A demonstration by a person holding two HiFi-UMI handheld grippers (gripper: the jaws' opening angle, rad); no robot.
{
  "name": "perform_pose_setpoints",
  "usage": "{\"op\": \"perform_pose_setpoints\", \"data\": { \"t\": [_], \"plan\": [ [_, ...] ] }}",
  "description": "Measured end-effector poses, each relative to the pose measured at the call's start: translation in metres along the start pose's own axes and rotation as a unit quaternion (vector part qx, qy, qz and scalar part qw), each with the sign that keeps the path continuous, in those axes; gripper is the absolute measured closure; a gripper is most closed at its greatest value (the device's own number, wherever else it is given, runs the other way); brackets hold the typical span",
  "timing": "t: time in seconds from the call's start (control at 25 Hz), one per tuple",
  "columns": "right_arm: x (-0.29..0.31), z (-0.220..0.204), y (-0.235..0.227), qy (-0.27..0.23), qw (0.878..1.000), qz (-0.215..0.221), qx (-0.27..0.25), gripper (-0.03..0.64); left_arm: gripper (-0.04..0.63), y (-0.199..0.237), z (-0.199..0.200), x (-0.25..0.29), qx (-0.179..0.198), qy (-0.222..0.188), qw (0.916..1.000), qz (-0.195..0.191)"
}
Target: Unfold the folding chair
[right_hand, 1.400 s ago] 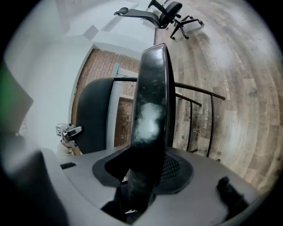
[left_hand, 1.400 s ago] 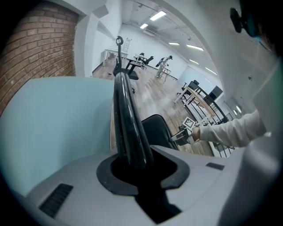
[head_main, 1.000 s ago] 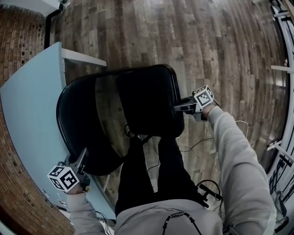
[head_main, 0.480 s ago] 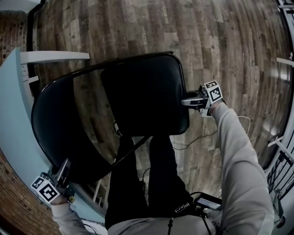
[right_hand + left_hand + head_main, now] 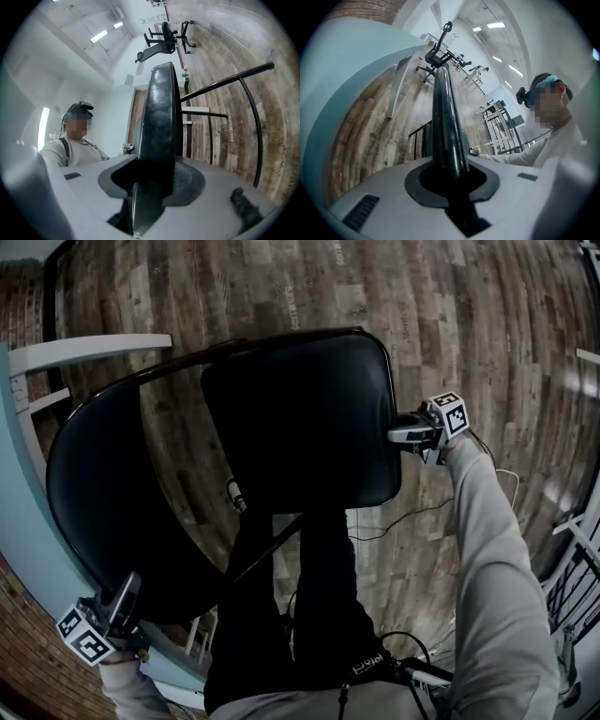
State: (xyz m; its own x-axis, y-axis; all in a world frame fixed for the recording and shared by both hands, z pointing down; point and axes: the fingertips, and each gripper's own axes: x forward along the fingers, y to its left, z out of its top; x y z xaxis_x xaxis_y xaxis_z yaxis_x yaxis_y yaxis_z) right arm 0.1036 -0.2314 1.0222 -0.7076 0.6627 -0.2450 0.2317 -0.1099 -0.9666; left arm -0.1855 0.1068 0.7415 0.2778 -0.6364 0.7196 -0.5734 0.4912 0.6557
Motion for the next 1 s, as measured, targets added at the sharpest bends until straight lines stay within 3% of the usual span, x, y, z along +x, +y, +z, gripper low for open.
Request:
{"op": "perform_pose_setpoints", "data": {
  "t": [0.2, 0.44, 0.64, 0.72, 0.8, 0.92, 1.0],
  "plan": [
    [-0.029, -0.004, -0.019, -0.029, 0.999, -0.020, 0.004, 0.459, 0.499, -0.035, -0.006, 0.025, 0.011, -0.004, 0.9997, -0.021],
    [-0.069, -0.005, -0.043, -0.067, 0.997, -0.044, 0.006, 0.436, 0.476, -0.081, -0.007, 0.061, 0.018, -0.003, 0.9998, -0.008],
    [-0.074, 0.000, -0.046, -0.118, 0.992, -0.047, -0.016, 0.425, 0.474, -0.079, -0.007, 0.065, 0.001, -0.014, 0.9999, -0.009],
    [-0.090, -0.002, -0.049, -0.152, 0.982, -0.104, -0.031, 0.371, 0.466, -0.078, -0.008, 0.064, 0.020, -0.019, 0.9996, -0.004],
    [-0.111, -0.007, -0.048, -0.172, 0.967, -0.182, -0.045, 0.328, 0.348, -0.080, 0.009, 0.045, 0.063, -0.063, 0.9959, 0.015],
    [-0.120, -0.019, -0.017, -0.150, 0.949, -0.262, -0.089, 0.325, 0.282, -0.086, 0.054, -0.015, 0.127, -0.163, 0.9770, 0.052],
    [-0.110, -0.010, 0.025, -0.148, 0.932, -0.292, -0.154, 0.321, 0.264, -0.085, 0.067, -0.037, 0.155, -0.174, 0.9703, 0.066]
  ]
}}
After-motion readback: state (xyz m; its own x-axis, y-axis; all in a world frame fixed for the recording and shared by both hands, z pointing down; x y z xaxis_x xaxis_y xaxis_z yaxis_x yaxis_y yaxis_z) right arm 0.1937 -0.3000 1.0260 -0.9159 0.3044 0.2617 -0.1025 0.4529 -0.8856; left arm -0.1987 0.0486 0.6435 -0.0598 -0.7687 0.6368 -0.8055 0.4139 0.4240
